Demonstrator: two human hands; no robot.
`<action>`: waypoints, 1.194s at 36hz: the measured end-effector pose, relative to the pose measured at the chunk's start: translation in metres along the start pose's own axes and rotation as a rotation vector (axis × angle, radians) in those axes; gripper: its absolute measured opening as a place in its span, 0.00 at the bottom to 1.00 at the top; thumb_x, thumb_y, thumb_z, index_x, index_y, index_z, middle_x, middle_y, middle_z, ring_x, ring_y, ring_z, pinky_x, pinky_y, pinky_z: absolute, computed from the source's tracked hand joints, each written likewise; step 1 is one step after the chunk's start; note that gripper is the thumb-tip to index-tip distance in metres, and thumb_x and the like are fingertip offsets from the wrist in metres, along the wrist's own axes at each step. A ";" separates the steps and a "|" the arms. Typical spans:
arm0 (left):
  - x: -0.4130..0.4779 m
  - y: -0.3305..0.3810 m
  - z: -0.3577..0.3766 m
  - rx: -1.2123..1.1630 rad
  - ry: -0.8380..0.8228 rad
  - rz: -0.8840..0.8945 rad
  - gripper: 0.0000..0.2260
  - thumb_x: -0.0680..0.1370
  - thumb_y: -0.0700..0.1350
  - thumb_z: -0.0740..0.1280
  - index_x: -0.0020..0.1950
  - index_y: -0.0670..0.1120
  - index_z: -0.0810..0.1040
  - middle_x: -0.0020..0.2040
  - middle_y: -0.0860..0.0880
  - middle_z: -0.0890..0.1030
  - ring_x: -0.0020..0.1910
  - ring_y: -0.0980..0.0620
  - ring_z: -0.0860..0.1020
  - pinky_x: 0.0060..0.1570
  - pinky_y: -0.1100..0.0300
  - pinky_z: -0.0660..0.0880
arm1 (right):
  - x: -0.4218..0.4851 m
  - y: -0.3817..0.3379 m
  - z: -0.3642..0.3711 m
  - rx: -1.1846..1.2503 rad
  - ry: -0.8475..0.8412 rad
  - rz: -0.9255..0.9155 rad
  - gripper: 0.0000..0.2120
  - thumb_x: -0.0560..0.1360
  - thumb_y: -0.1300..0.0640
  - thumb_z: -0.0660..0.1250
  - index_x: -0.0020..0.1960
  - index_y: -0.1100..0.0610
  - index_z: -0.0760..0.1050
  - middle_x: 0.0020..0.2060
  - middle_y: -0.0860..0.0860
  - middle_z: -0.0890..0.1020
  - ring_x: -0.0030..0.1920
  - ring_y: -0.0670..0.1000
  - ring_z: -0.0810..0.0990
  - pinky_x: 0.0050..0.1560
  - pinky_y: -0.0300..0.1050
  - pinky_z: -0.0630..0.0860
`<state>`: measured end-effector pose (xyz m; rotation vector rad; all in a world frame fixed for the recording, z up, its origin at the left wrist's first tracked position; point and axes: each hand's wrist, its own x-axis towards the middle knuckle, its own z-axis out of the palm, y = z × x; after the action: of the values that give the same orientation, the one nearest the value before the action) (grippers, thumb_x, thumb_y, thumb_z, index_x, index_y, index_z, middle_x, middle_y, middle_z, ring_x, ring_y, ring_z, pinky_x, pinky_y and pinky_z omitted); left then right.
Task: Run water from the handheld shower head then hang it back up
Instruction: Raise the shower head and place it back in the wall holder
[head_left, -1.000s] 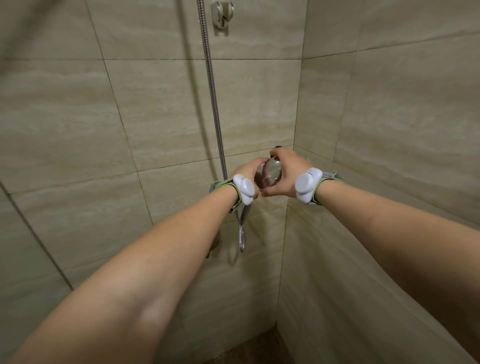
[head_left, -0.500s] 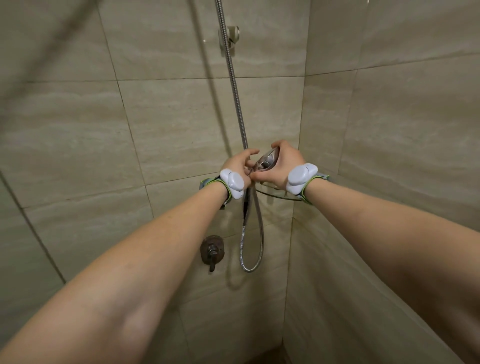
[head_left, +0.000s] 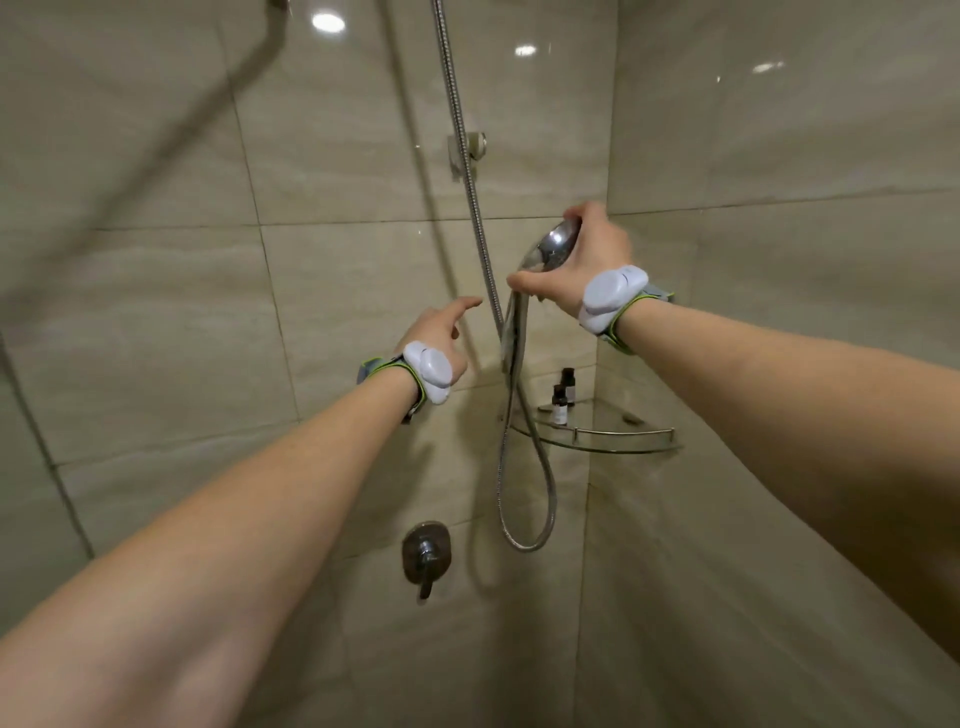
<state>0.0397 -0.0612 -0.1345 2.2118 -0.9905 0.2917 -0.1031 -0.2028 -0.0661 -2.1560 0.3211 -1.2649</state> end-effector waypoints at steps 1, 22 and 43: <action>0.000 0.001 -0.001 0.001 -0.009 0.003 0.38 0.69 0.34 0.61 0.73 0.64 0.63 0.56 0.47 0.72 0.43 0.49 0.74 0.42 0.61 0.72 | 0.002 -0.002 -0.001 0.012 0.016 -0.003 0.41 0.60 0.49 0.82 0.67 0.57 0.68 0.45 0.44 0.78 0.45 0.46 0.81 0.44 0.37 0.81; 0.007 0.049 -0.050 0.276 -0.063 0.032 0.40 0.70 0.35 0.58 0.76 0.67 0.54 0.64 0.45 0.68 0.51 0.42 0.77 0.47 0.55 0.78 | 0.040 -0.049 -0.045 -0.127 0.015 -0.074 0.39 0.61 0.47 0.81 0.66 0.56 0.68 0.54 0.50 0.77 0.51 0.54 0.81 0.48 0.48 0.82; -0.004 0.087 -0.097 0.648 -0.093 -0.060 0.43 0.70 0.39 0.66 0.80 0.59 0.48 0.66 0.41 0.72 0.58 0.39 0.77 0.44 0.55 0.69 | 0.060 -0.066 -0.037 -0.057 0.106 -0.125 0.41 0.58 0.44 0.83 0.63 0.57 0.67 0.53 0.50 0.78 0.49 0.53 0.81 0.48 0.49 0.81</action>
<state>-0.0192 -0.0349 -0.0214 2.8526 -0.9674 0.5472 -0.1105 -0.1945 0.0303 -2.1898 0.2724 -1.4595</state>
